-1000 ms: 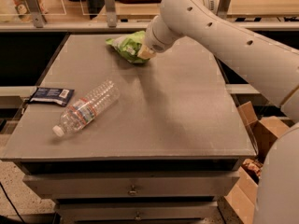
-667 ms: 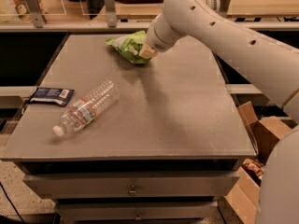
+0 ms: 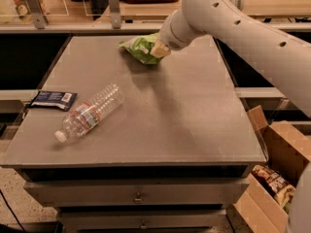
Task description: Pick green rice chip bag
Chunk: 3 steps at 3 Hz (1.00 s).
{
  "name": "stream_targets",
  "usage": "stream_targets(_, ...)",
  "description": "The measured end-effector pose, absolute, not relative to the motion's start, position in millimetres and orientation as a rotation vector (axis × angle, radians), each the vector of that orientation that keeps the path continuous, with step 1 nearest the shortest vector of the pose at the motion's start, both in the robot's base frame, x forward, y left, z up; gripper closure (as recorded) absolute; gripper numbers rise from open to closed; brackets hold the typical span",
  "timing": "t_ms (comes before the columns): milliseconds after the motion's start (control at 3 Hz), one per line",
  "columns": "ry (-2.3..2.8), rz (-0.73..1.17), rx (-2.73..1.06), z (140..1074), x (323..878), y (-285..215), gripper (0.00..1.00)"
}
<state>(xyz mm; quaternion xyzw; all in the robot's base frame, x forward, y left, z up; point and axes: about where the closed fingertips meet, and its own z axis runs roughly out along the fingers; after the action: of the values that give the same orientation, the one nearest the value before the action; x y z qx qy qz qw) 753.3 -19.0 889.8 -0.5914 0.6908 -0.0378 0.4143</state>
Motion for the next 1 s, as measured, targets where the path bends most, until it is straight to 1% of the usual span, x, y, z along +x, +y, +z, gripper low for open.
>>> stream_targets(1000,1.668,-0.124,-1.297,945.3,732.9,-80.3,1.0)
